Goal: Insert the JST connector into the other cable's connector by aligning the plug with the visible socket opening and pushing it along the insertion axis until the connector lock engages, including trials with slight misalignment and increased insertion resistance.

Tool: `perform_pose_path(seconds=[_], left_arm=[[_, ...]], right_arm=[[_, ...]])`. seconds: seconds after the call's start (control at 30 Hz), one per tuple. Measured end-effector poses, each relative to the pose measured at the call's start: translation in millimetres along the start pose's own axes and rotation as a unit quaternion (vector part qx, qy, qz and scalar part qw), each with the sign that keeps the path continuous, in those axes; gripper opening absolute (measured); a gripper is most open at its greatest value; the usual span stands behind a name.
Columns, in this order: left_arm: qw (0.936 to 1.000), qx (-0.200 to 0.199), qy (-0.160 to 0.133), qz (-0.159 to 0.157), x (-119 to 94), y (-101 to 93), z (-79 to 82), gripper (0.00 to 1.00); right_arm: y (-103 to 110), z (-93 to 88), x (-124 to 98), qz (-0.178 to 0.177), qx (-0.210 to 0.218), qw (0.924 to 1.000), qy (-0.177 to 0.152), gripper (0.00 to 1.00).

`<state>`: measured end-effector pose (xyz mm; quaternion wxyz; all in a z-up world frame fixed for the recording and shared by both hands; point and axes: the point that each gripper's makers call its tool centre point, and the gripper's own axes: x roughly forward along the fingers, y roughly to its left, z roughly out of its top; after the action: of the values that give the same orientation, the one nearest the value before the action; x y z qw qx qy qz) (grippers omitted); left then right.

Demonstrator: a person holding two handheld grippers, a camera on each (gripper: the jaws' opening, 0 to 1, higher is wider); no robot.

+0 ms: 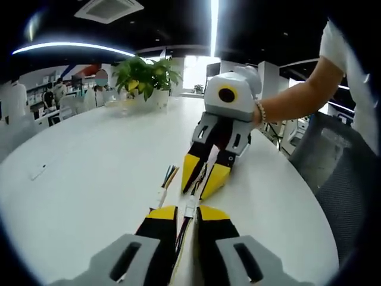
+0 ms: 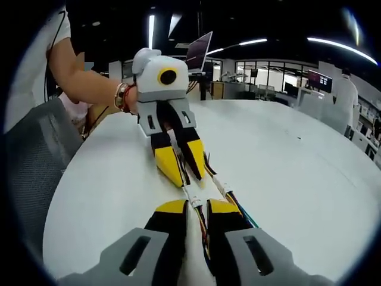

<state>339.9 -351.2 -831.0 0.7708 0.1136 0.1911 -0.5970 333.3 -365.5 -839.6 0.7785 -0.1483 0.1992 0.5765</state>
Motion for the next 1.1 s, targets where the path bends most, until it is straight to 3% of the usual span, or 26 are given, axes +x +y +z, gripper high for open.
perform_pose_path(seconds=[0.6,0.73,1.1], left_arm=[[0.9996,-0.006,-0.007,0.026,-21.3,-3.7,26.3,0.24],[0.9992,-0.018,-0.01,0.035,-26.8,-7.3,33.1,0.33],[0.9978,-0.032,-0.029,0.051,-44.1,-17.7,50.4,0.34]], right_arm=[[0.9,29.4,-21.0,-0.028,-0.016,0.9995,-0.003,0.21],[3.8,35.9,-27.9,-0.034,-0.012,0.9993,-0.007,0.25],[9.2,52.9,-42.6,-0.057,-0.006,0.9982,-0.018,0.28]])
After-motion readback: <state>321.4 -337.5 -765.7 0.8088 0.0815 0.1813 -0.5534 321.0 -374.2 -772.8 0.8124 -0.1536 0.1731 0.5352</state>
